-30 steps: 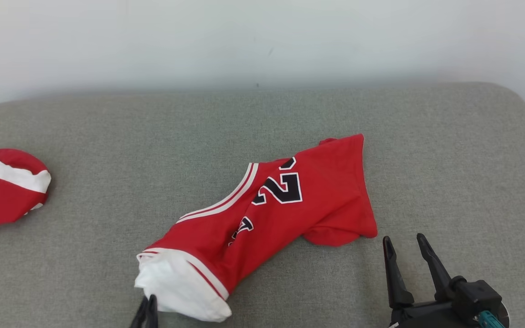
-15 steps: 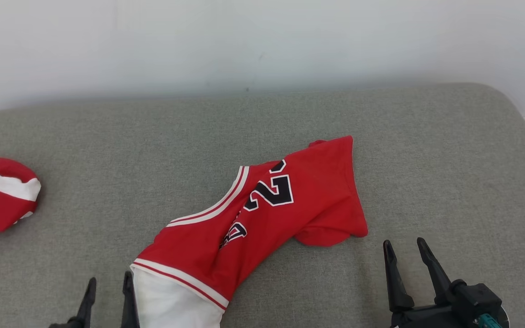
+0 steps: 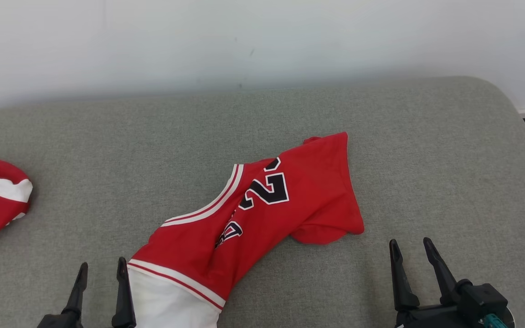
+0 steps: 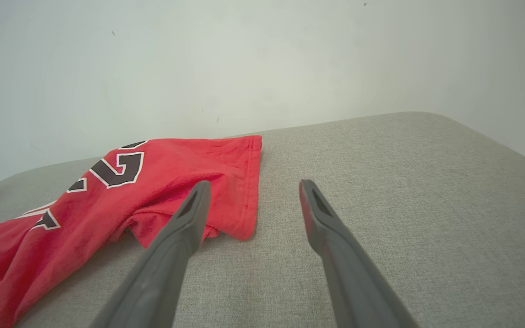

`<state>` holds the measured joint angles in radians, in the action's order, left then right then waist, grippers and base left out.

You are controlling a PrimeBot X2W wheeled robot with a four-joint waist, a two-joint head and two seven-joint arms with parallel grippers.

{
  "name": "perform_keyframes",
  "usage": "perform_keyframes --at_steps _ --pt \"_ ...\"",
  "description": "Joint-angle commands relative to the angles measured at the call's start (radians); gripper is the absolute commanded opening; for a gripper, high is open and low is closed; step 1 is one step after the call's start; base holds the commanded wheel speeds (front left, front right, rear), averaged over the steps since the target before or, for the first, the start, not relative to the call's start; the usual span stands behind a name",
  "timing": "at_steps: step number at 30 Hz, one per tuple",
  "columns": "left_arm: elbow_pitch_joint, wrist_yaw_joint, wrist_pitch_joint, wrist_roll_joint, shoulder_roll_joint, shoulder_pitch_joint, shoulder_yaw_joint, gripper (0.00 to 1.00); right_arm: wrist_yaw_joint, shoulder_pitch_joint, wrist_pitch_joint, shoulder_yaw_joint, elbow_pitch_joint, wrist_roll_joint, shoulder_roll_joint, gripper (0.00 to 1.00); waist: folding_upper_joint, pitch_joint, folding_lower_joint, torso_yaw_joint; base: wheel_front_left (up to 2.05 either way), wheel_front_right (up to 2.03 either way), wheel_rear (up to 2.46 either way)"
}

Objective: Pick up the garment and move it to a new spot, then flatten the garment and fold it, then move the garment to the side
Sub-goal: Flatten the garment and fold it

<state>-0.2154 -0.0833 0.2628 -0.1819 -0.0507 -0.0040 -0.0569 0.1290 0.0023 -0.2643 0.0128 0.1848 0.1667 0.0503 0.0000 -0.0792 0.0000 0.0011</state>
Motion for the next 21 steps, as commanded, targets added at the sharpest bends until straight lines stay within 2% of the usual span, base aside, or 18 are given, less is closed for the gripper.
perform_keyframes --at_steps 1,7,11,21 --pt "0.028 0.009 0.003 0.011 0.001 0.010 0.000 1.00 0.003 -0.001 0.000 -0.003 0.000 -0.006 0.000 1.00 0.0000 0.000 0.0000 0.006 0.00 0.00 0.00" --pt "0.174 0.042 0.003 0.080 0.000 0.040 -0.004 1.00 0.003 -0.028 0.000 -0.003 0.010 -0.005 0.000 1.00 0.0000 -0.003 0.0000 0.024 0.00 0.00 0.00" --pt "0.204 0.066 0.003 0.086 0.000 0.101 -0.017 1.00 0.003 -0.074 0.000 0.007 0.060 -0.003 0.000 1.00 0.0000 -0.007 0.0000 0.032 0.00 0.00 0.00" --pt "0.137 0.086 0.003 0.057 0.000 0.140 0.015 1.00 0.003 -0.290 0.000 -0.011 0.407 -0.007 0.016 1.00 0.0000 -0.023 0.0000 0.095 0.00 0.00 0.00"
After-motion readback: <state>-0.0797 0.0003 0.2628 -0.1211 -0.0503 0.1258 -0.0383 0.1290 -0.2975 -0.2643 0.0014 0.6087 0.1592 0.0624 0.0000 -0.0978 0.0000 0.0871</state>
